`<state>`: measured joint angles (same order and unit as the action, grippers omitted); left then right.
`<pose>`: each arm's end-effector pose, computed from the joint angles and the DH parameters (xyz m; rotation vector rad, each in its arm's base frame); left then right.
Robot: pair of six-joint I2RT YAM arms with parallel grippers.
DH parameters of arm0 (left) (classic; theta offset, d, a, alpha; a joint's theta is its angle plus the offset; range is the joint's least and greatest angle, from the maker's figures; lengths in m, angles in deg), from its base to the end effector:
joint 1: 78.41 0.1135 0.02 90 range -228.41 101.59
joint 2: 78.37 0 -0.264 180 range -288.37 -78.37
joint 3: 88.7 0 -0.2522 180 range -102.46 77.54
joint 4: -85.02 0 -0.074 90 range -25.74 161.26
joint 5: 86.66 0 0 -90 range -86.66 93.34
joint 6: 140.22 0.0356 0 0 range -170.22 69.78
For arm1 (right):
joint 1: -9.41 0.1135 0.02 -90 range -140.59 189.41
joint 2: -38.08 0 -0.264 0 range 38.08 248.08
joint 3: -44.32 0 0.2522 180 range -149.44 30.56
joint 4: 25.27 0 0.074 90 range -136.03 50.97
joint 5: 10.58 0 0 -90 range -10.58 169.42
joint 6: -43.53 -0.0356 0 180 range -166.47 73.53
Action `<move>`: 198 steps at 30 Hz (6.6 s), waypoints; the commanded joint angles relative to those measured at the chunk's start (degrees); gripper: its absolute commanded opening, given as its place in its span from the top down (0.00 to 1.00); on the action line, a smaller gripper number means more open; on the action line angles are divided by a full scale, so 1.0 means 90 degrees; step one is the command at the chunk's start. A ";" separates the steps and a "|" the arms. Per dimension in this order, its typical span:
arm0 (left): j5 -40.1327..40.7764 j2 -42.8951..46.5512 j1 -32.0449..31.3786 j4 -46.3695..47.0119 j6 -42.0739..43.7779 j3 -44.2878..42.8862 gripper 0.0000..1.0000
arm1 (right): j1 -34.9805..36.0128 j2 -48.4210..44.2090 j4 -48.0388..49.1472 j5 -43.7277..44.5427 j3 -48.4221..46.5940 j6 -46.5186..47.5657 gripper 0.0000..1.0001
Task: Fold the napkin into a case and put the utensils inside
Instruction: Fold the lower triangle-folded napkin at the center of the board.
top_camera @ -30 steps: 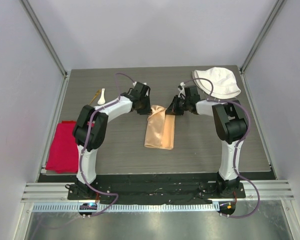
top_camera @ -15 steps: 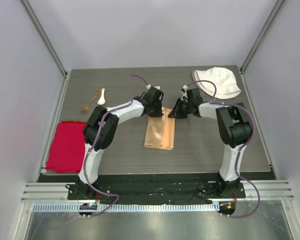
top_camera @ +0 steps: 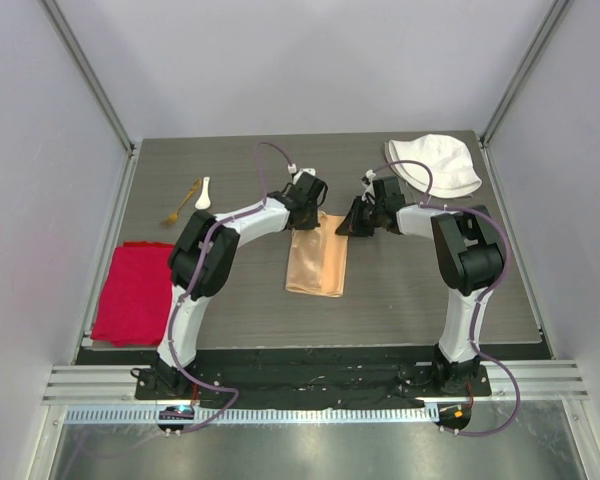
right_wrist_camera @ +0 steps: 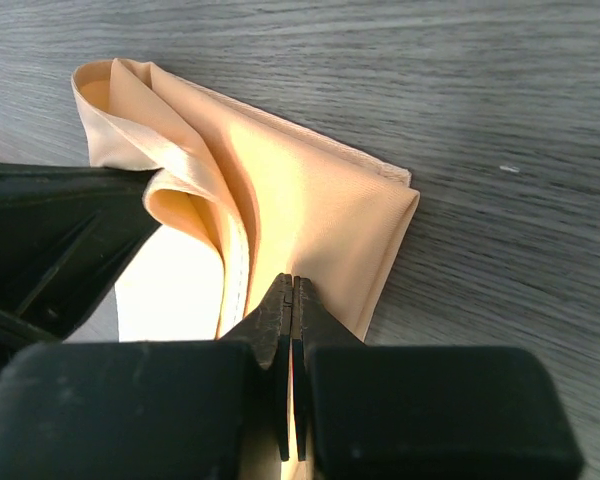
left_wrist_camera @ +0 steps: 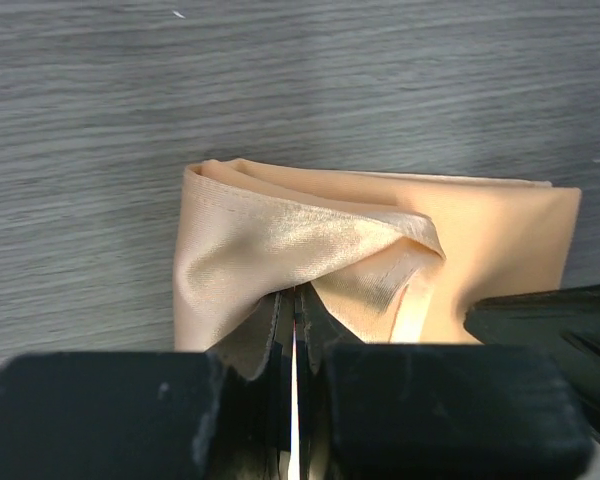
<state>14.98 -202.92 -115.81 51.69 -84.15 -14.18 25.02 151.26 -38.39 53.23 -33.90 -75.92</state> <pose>0.3813 -0.2825 0.1623 -0.0109 2.4811 -0.2868 0.3824 0.1231 0.1328 0.0797 2.4969 0.8999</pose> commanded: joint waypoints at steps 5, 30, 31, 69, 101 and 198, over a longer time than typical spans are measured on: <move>0.0251 0.0128 0.0123 -0.0121 0.0401 0.0084 0.97 | -0.0036 0.0139 0.0094 0.0079 -0.0024 0.0147 0.99; -0.0847 0.0997 -0.0062 0.0886 0.0459 0.0260 0.60 | -0.0026 0.0227 0.0075 -0.0127 -0.0191 0.0206 0.96; -0.0486 0.0949 -0.0130 0.0818 0.0566 0.0211 0.58 | -0.0026 0.0226 0.0085 -0.0136 -0.0181 0.0206 0.96; 0.2467 -0.1229 -0.1049 -0.0501 0.1534 -0.2142 0.58 | -0.0026 0.0178 0.0163 -0.0127 -0.0044 0.0157 0.99; 0.1619 0.0244 -0.1127 -0.1067 0.1254 -0.1461 0.39 | -0.0026 0.0324 -0.0033 -0.0087 -0.0337 0.0401 0.99; -0.1518 0.3360 -0.0062 0.0847 -0.0165 0.4214 1.00 | 0.1389 -0.0399 0.0102 -0.0936 -0.1001 -0.0310 0.83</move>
<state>0.20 -174.50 -116.67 56.02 -86.93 22.60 34.71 149.54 -44.51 50.34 -41.97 -72.92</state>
